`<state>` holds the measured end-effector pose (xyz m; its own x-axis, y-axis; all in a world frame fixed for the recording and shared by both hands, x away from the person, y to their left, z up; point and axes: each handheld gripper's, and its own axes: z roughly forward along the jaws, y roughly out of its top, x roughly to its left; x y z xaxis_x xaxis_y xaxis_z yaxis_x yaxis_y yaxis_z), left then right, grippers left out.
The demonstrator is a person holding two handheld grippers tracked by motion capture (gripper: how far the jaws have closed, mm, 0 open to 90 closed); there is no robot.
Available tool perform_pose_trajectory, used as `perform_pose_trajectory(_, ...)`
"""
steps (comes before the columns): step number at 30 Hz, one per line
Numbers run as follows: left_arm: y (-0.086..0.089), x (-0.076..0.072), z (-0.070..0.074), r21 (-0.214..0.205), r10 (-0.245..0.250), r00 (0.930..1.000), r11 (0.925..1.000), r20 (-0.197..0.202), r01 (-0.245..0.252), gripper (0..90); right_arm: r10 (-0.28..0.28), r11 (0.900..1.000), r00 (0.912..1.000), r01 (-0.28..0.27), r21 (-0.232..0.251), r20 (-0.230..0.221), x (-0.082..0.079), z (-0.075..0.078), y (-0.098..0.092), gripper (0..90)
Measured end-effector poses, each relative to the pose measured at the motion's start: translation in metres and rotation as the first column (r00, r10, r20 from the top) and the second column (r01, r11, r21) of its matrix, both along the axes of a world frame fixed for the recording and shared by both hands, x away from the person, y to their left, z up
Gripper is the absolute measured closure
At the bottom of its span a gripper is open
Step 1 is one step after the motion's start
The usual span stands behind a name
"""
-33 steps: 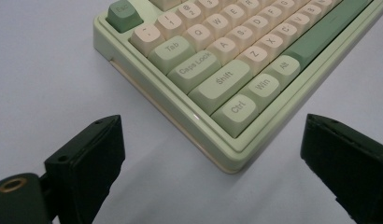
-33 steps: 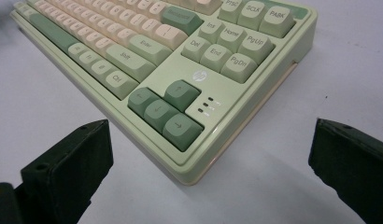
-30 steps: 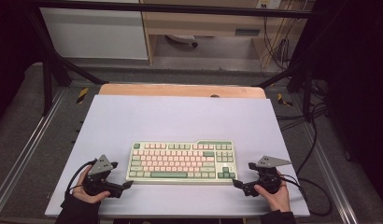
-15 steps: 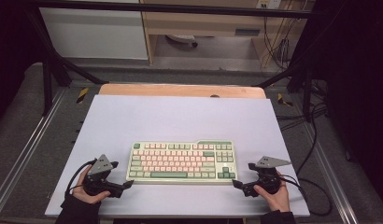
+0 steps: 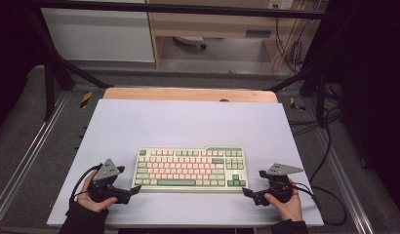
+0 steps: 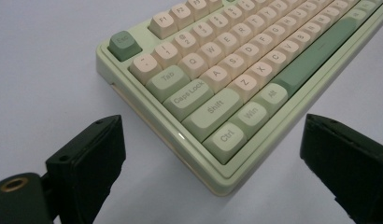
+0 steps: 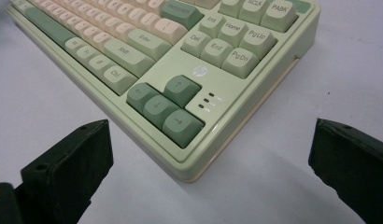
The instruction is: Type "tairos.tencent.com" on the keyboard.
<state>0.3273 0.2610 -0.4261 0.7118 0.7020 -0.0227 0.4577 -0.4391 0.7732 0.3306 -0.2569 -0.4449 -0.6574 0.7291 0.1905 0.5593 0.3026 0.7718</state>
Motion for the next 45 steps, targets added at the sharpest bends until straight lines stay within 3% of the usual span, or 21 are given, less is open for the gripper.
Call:
perform_pose_trajectory(22,-0.035,0.013,0.018,0.016,-0.026,0.9996,0.9995,0.011,0.026,10.0,0.003,1.0,1.0,-0.003,0.0,-0.003,0.0,0.0,0.0,0.3)
perform_pose_trajectory(40,-0.069,0.026,0.022,0.01,-0.024,0.9994,0.9997,0.025,0.023,33.9,0.005,1.0,1.0,-0.005,0.001,-0.003,0.0,0.0,0.0,0.3)
perform_pose_trajectory(45,-0.077,0.031,0.02,0.013,-0.033,0.9995,0.9994,0.0,0.033,48.2,0.007,1.0,1.0,-0.007,-0.002,-0.003,0.0,0.0,0.0,0.3)
